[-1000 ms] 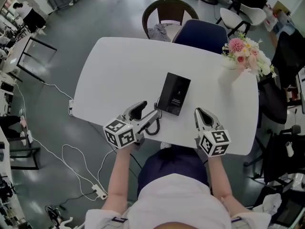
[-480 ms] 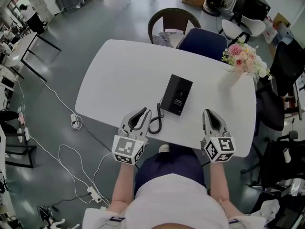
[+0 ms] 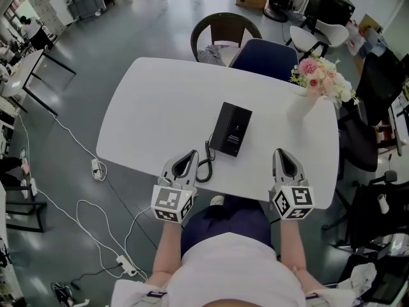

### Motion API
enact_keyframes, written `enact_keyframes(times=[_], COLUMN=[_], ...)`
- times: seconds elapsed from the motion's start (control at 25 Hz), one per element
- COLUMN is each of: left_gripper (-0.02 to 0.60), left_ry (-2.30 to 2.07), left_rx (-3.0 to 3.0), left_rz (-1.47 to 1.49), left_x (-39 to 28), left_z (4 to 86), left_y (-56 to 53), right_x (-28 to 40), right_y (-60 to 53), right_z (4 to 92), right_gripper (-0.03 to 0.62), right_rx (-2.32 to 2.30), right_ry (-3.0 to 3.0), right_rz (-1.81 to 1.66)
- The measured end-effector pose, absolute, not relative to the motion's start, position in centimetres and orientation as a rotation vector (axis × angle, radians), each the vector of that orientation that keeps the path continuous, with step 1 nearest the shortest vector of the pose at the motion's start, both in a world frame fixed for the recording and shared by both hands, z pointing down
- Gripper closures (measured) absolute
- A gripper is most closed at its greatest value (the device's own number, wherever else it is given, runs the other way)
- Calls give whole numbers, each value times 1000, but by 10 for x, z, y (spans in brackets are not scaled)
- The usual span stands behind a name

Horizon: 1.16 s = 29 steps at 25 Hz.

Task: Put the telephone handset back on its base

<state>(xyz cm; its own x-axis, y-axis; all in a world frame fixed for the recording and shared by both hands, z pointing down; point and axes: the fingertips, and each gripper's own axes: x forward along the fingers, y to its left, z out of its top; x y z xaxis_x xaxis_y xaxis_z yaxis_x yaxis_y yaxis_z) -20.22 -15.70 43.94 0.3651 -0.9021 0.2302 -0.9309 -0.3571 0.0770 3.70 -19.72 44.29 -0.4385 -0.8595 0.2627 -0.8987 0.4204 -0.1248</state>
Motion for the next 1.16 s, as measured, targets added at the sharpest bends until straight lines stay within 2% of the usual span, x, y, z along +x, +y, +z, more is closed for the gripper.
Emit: enact_keyframes(times=[1.16], left_gripper=[566], left_ry=[-1632], left_rx=[2381], left_rz=[223], left_x=[-199], left_z=[458], left_y=[-172], right_x=[22], right_y=[-214], right_z=[460], right_gripper=[557], right_rx=[1485], right_ry=[-2498], right_rz=[380])
